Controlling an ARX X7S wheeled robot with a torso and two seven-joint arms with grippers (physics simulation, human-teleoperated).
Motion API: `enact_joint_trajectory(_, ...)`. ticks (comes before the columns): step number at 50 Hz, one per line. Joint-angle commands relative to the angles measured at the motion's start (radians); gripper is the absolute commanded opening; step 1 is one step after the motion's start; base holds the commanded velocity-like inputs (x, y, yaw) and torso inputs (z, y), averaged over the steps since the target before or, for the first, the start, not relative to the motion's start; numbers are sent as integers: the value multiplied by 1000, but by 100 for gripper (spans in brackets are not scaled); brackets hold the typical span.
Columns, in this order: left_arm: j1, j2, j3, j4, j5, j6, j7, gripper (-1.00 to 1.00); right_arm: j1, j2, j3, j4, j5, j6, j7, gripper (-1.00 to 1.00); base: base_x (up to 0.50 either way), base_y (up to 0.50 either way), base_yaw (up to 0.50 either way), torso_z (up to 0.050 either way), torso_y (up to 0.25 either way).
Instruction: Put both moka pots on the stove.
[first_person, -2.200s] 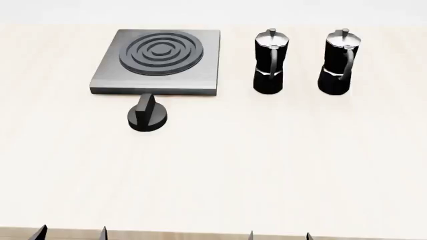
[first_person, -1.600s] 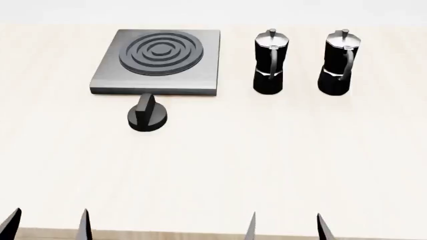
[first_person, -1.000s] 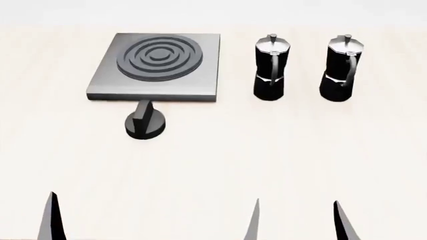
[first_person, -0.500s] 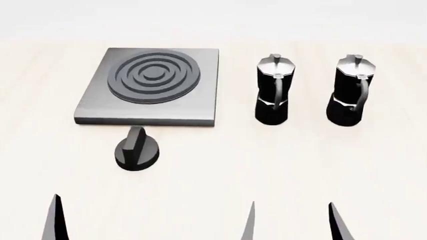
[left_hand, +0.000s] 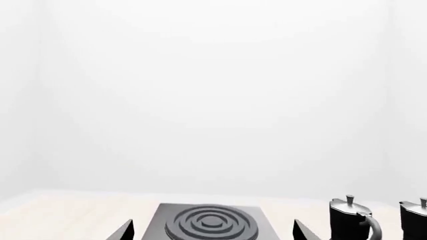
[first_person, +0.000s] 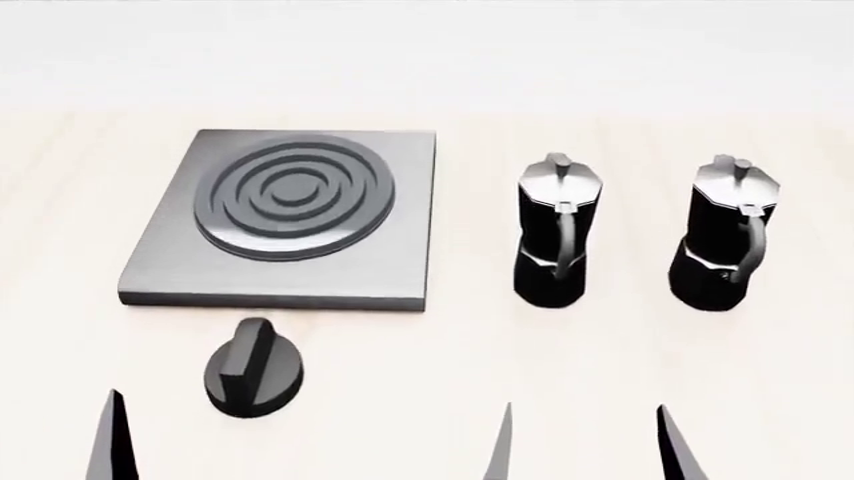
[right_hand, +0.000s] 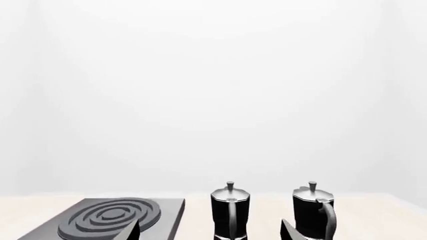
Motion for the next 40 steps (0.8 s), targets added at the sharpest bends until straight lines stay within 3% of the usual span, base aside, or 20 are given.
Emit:
enact_joint_trajectory(1,-1,-8,9,-4,-3,6,-10,100,4,9,-9,7,1,1,11,100,281,0,0,0,0)
enact_joint_trajectory(25,-11,-25,16,-35,-18,15,-25,100,7,17,-14,12,9,-7,42,100,282,0,0,0,1)
enact_joint_trajectory(40,-10,-34,31,-33,-17,15,-36,100,14,30,-15,35,46,-13,37,100,19,0,0,0,0)
